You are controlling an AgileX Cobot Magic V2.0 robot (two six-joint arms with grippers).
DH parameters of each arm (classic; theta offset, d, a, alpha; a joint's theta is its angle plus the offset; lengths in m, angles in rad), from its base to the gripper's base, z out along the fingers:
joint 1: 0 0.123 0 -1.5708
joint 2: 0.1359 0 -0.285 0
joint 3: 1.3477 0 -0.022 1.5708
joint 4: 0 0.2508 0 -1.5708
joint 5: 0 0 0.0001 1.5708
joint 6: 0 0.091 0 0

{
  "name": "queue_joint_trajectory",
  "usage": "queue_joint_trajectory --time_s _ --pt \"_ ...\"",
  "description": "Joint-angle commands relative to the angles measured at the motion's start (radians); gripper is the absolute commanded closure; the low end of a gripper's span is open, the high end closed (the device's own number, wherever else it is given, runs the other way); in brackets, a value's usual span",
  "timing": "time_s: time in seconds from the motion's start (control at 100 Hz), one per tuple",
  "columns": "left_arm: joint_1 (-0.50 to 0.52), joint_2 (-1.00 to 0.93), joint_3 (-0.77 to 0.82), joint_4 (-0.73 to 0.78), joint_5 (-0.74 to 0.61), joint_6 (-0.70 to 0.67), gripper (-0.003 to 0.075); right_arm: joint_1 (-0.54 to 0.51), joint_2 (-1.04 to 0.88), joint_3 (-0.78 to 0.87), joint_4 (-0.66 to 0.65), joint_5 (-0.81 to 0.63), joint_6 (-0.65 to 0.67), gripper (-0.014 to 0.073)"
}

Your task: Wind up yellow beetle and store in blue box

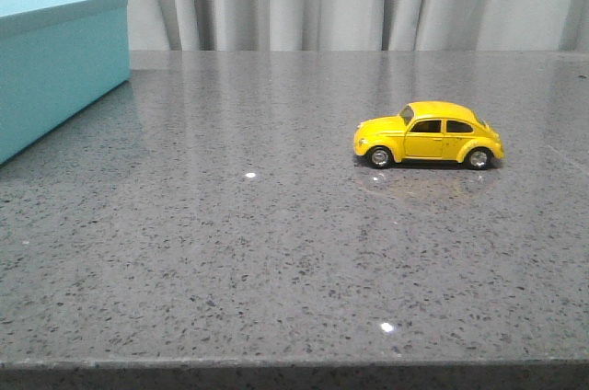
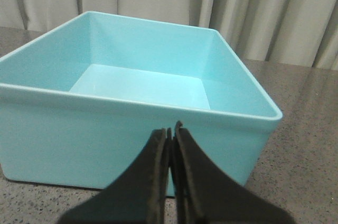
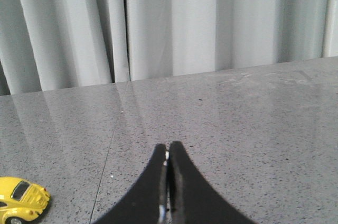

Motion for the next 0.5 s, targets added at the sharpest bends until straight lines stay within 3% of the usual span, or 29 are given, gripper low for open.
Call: queue_joint_trajectory --time_s 0.0,0.15,0.33,0.39,0.49 --pt "-0.006 0.066 -0.082 -0.011 -0.051 -0.01 0.074 -0.003 0.07 -0.098 -0.01 -0.007 0.005 0.066" --pt "-0.006 0.146 -0.163 -0.011 -0.051 -0.01 0.0701 0.021 0.172 -0.216 -0.01 0.08 0.005 0.0658" --pt "-0.006 0.228 -0.236 -0.011 -0.051 -0.01 0.0489 0.112 0.292 -0.304 -0.01 0.125 0.003 0.0652" --pt "-0.006 0.251 -0.253 -0.011 -0.053 -0.01 0.0411 0.151 0.326 -0.321 -0.01 0.125 -0.002 0.0617" --pt "-0.006 0.275 -0.267 -0.011 -0.059 -0.01 0.0344 0.205 0.376 -0.333 -0.011 0.126 -0.002 0.0497"
